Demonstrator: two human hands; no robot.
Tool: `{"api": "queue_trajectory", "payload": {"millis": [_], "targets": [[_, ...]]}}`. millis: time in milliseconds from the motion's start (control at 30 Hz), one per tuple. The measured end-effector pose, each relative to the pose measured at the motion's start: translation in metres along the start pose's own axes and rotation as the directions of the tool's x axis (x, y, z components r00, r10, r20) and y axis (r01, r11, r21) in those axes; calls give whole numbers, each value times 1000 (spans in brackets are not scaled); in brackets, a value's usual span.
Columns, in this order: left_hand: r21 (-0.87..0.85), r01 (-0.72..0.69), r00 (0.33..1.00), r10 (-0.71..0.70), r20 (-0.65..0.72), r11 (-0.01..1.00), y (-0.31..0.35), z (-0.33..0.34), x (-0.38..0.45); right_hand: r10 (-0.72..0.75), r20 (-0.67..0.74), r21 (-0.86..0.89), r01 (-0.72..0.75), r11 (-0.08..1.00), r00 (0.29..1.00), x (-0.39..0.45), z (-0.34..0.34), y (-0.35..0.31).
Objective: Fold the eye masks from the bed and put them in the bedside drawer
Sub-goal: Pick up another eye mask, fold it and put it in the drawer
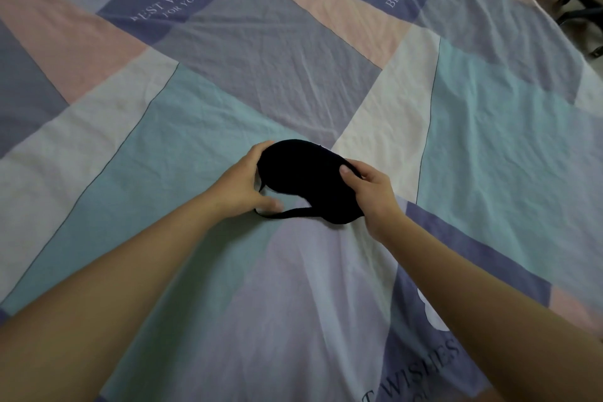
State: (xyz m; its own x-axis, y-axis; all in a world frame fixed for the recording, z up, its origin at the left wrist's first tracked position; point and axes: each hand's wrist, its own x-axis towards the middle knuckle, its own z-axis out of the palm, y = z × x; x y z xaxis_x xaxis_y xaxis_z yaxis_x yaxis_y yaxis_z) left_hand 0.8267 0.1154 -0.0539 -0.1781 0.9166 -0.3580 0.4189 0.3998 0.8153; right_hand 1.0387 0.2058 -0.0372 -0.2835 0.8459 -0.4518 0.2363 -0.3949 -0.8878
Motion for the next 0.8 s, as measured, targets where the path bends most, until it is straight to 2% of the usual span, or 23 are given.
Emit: {"api": "queue_trajectory", "payload": {"millis": [67, 133, 233, 333, 467, 567, 633, 700, 800], "targets": [[-107, 44, 991, -57, -121, 993, 0, 3, 4, 35, -16, 33, -34, 999, 999, 1, -1, 3], [-136, 87, 965, -117, -234, 987, -1, 6, 7, 83, -2, 55, -83, 995, 997, 1, -1, 6], [-197, 113, 920, -177, -350, 974, -3, 8, 8, 111, 29, -80, -108, 991, 993, 2, -1, 10], [-335, 104, 870, -249, -425, 936, -3, 10, 7, 92, 64, -225, -75, 972, 994, 0, 0, 14], [-464, 80, 865, -293, -407, 882, -3, 9, 3, 67, 68, -198, -52, 979, 995, -4, 0, 17], [-451, 48, 869, -259, -421, 891, 0, 12, -2, 81, 70, 9, -82, 997, 994, -7, 2, 16], [-369, -3, 863, -184, -471, 929, 5, 15, -6, 104, 81, 118, -113, 987, 991, -8, 5, 15], [-287, -62, 869, -90, -487, 956, 15, 20, -9, 109, 93, 138, -121, 983, 990, -10, 10, 14], [-265, -134, 904, 8, -428, 955, 32, 32, -11, 86, 163, 191, -117, 975, 983, -14, 18, 9]]}}
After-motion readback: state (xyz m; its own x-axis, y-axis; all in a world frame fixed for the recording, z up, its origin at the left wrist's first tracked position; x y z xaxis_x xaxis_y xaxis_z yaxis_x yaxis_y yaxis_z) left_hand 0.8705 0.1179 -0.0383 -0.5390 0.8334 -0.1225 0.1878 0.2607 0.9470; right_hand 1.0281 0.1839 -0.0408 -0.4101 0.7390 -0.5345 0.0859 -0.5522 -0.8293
